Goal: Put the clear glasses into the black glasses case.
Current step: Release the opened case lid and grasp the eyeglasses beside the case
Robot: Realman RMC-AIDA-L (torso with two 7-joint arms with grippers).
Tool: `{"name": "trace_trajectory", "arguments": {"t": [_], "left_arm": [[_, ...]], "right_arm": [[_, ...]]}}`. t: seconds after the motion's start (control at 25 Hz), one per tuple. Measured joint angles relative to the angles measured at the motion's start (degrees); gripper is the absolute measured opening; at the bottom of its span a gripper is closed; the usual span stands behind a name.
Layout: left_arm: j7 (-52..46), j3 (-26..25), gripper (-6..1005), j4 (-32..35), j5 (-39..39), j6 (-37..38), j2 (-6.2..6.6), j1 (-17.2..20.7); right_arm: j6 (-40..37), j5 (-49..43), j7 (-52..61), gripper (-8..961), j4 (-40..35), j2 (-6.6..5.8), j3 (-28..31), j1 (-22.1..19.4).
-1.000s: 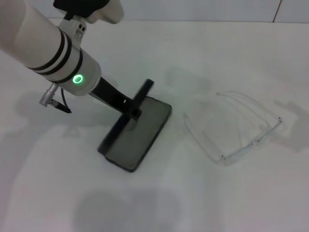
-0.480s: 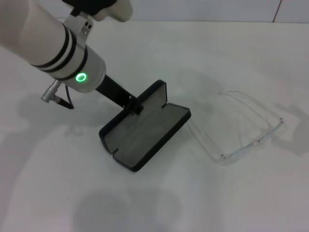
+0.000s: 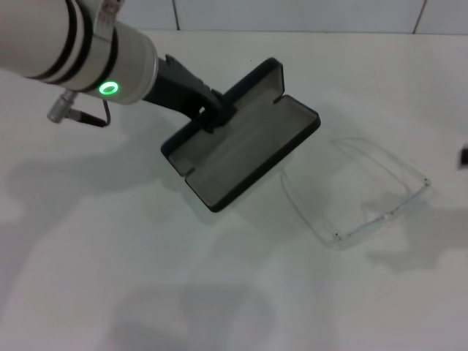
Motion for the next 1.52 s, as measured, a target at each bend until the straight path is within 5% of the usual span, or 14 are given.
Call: {"name": "trace_trajectory", "arguments": {"t": [0.2,0.24,0.52,0.72,1.12,1.52], "left_arm": [[2.49,-1.92,214,2.97,-0.30,-0.26,0.03,2.49],[2.91,-2.62,215,3.28,-0.39,-0.40,0.00,3.08],[4.46,-5.94,222,3.86,-2.48,-0.72,-0.03,4.67],[6.11,-8.98,227,4.74,-7.09,-0.95,-0.02,7.94],[7.76,-9.11,237,4.46,-8.51,-2.33,-0.08,10.02],[8.03,-8.95,247,3.69,-8.59,-2.34,-0.08,10.08]], "right_arm": [[-0.08,-10.86,8.29,831,-11.20,1.07,-8.92,6.80],[0.60,-20.00,10.42,829,-14.67,2.06,-12.43,12.93],[3.10,-33.65,10.73,814,-13.12,3.31,-16.50,23.17],[7.14,-43.96,10.61,802,-8.68,5.80,-25.10,28.43],[21.48,-44.53,9.98,780,-2.87,6.60,-40.03,28.61],[24.27,-42.06,9.67,762,0.49,6.79,-44.59,28.96]]}}
